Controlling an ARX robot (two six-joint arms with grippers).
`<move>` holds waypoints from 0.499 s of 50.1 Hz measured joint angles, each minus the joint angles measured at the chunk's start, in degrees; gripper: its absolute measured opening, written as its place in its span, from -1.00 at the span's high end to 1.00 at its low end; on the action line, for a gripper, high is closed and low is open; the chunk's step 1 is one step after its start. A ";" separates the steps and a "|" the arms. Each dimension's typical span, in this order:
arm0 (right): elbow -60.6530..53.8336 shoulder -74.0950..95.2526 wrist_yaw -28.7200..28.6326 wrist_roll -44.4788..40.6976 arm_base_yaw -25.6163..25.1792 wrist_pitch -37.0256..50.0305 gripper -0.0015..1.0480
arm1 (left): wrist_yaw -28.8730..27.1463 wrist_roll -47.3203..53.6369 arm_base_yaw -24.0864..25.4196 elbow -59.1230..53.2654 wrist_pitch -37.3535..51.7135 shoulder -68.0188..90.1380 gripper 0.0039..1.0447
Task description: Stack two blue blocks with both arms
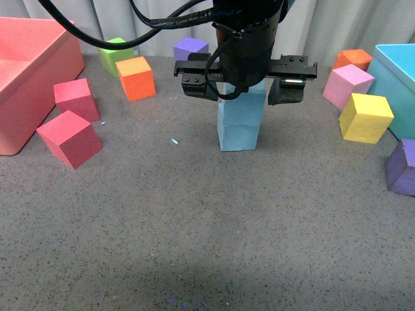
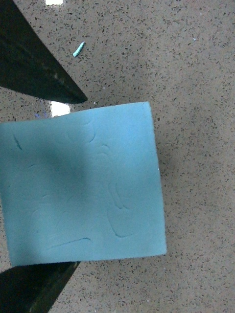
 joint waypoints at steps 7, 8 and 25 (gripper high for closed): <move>0.00 0.00 -0.02 0.02 0.00 0.00 -0.81 | 0.24 0.55 -0.09 -1.27 0.50 -1.14 -0.86; 0.00 0.00 -0.02 0.00 0.00 0.00 -0.81 | 0.24 0.50 -0.09 -1.49 0.59 -1.40 -0.86; 0.00 0.00 0.00 0.00 0.00 0.00 -0.81 | -14.86 15.76 2.73 -33.83 49.66 -17.84 -0.34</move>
